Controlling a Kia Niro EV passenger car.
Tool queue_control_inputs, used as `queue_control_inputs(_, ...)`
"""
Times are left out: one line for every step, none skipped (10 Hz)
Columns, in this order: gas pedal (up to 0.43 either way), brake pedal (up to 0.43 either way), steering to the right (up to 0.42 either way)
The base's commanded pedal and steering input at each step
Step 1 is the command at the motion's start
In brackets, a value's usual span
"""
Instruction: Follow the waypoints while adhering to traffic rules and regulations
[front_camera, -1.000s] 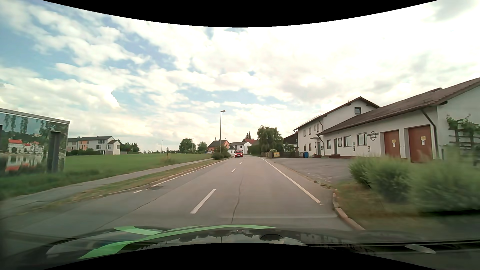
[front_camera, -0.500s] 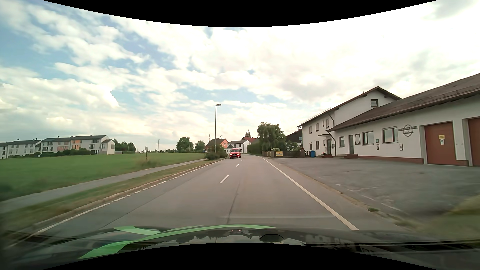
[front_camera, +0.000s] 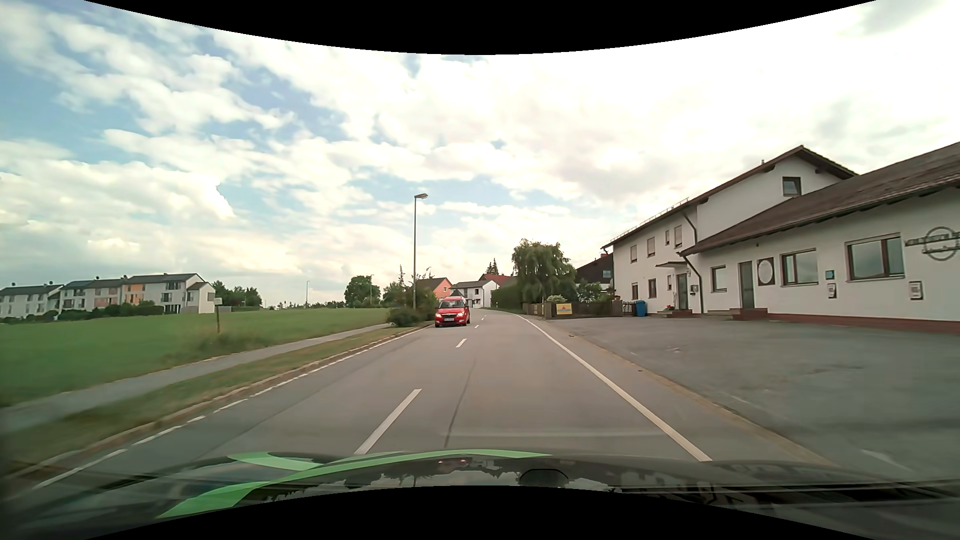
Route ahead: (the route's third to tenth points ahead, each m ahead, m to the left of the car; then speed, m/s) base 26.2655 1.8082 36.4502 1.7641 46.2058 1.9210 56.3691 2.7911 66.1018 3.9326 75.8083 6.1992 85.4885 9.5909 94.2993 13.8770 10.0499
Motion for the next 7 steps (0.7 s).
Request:
queue_control_inputs(0.248, 0.000, 0.001)
queue_control_inputs(0.248, 0.000, 0.001)
queue_control_inputs(0.248, 0.000, 0.001)
queue_control_inputs(0.248, 0.000, 0.001)
queue_control_inputs(0.248, 0.000, 0.001)
queue_control_inputs(0.248, 0.000, 0.000)
queue_control_inputs(0.248, 0.000, -0.001)
